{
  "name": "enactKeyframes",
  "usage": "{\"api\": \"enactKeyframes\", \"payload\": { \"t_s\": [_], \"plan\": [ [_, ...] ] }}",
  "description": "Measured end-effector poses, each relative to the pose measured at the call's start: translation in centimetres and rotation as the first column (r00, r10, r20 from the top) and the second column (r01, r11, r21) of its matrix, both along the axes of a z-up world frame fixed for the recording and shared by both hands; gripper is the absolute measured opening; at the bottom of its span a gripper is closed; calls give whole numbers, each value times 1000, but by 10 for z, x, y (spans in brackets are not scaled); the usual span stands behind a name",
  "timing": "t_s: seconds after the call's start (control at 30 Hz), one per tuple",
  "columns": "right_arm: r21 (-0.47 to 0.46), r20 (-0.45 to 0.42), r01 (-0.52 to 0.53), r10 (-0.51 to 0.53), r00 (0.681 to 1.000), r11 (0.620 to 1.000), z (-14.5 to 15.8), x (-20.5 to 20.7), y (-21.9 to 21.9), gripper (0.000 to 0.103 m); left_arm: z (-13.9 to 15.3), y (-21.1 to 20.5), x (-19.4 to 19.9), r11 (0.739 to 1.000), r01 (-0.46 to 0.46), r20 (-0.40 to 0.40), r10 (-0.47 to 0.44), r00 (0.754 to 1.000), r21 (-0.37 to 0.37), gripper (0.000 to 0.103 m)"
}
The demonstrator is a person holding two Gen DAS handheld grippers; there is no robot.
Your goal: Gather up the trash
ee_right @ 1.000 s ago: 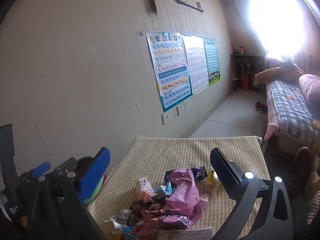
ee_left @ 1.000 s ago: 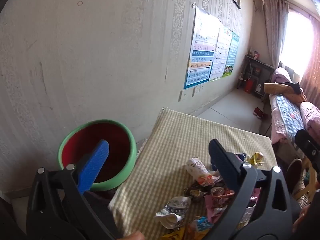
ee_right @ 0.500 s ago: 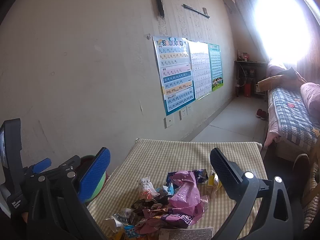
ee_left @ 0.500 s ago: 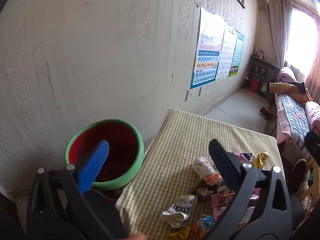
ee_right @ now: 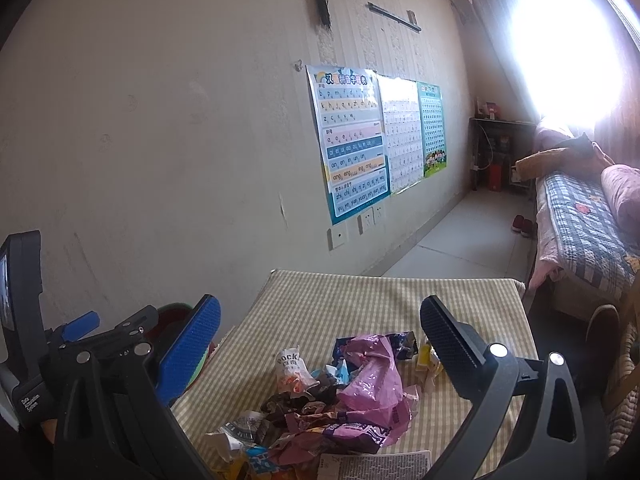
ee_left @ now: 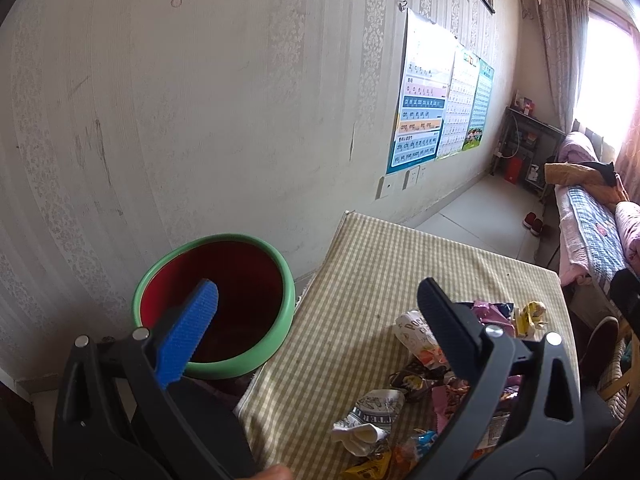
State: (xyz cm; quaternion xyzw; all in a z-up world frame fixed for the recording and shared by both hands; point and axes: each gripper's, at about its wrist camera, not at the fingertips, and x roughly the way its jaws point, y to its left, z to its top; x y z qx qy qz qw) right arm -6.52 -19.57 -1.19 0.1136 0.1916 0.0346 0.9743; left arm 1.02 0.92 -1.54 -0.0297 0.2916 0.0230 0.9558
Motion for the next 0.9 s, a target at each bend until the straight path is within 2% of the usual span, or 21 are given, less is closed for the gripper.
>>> {"api": "enactKeyframes", "payload": {
  "t_s": [0.7, 0.9],
  "plan": [
    [14, -20, 3, -3, 1000, 1000, -9, 0, -4, 96, -1, 2, 0, 1000, -18, 5, 18, 1000, 15, 98],
    [16, -14, 7, -7, 1000, 1000, -10, -1, -5, 96, 4, 0, -5, 998, -35, 76, 32, 997, 47, 98]
  ]
}}
